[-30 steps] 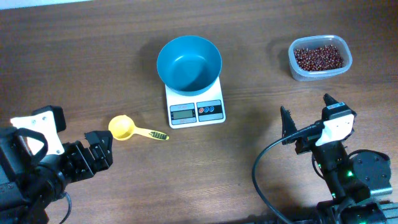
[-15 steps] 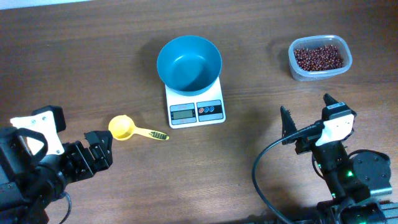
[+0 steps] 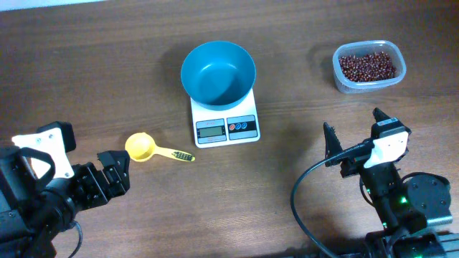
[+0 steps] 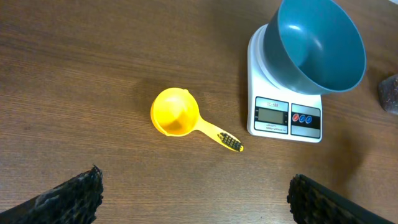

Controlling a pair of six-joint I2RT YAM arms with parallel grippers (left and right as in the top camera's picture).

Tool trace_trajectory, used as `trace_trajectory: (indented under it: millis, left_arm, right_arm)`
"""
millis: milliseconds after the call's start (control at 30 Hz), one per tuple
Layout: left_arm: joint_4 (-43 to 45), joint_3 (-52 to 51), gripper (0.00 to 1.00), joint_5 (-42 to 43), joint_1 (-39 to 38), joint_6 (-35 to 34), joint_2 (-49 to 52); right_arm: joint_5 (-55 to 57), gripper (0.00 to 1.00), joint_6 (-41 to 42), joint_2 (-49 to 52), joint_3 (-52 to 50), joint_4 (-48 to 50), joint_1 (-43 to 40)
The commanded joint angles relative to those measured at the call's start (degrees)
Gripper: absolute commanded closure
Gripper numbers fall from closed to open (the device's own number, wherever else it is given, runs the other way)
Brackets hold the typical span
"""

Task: Scoop item into bowl and weigh 50g on scale
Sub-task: 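Lower the left gripper and grasp the yellow scoop's cup rim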

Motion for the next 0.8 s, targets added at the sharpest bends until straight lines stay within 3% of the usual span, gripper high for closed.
trace_trajectory:
  millis: [0, 467, 767]
  left_arm:
    - [0.11, 1.51, 0.01, -0.39, -0.37, 0.72, 0.04]
    - [0.15, 1.7, 0.04, 1.05, -0.37, -0.66, 1.33]
    - [-2.67, 8.11, 0.01, -0.42, -0.37, -4.9, 16.02]
  right_arm:
    - [0.31, 0.01, 0.63, -0.48, -0.52, 0.0, 0.72]
    - [0.31, 0.01, 0.63, -0.48, -0.52, 0.0, 0.72]
    - [0.31, 0.01, 0.63, -0.48, -0.52, 0.0, 0.72]
